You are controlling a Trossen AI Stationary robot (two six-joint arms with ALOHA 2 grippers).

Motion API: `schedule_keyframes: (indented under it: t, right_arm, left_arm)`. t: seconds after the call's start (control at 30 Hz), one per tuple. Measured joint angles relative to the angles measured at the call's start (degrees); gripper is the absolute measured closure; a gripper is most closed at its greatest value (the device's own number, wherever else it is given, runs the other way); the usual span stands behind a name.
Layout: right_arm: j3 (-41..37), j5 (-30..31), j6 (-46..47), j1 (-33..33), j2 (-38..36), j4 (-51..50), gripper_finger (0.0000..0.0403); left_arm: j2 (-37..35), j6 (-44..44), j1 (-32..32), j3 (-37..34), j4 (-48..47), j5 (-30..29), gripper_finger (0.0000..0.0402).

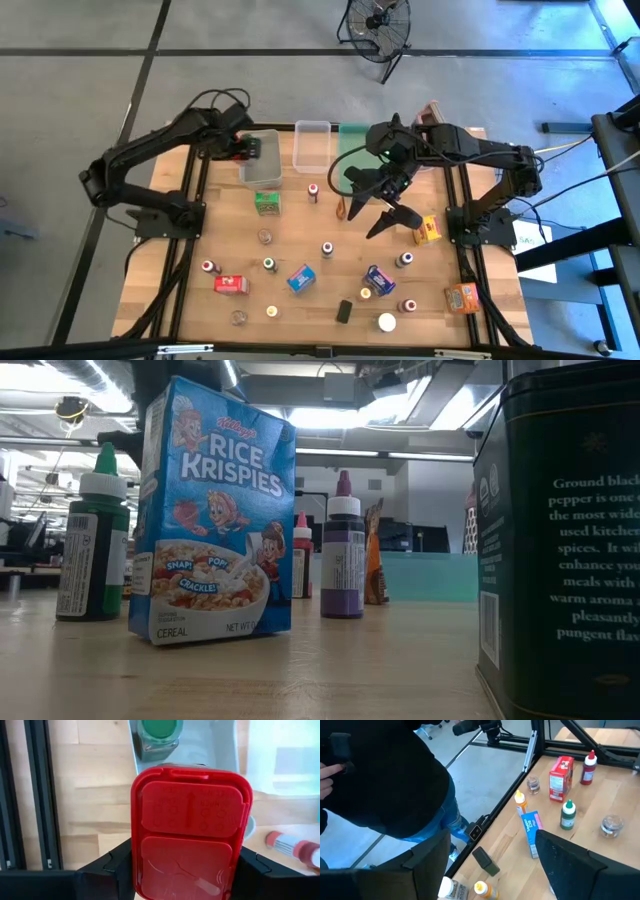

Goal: Pick & Place Kitchen Items
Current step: Put the red seasoning can into the gray bin

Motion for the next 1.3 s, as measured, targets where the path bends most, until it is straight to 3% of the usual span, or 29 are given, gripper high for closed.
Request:
schedule_keyframes:
  t: [0.33, 1.3]
  right_arm:
    - [0.0, 0.0, -2.1, 1.2, 0.0, -1.6, 0.011]
    - [0.0, -2.1, -5.5, 1.5, 0.0, -5.1, 0.011]
  left_arm:
    - [5.2, 0.4, 1.1, -1.1, -1.1, 0.9, 0.0192]
    - [5.3, -4.4, 0.9, -1.7, 4.4, 2.1, 0.0191]
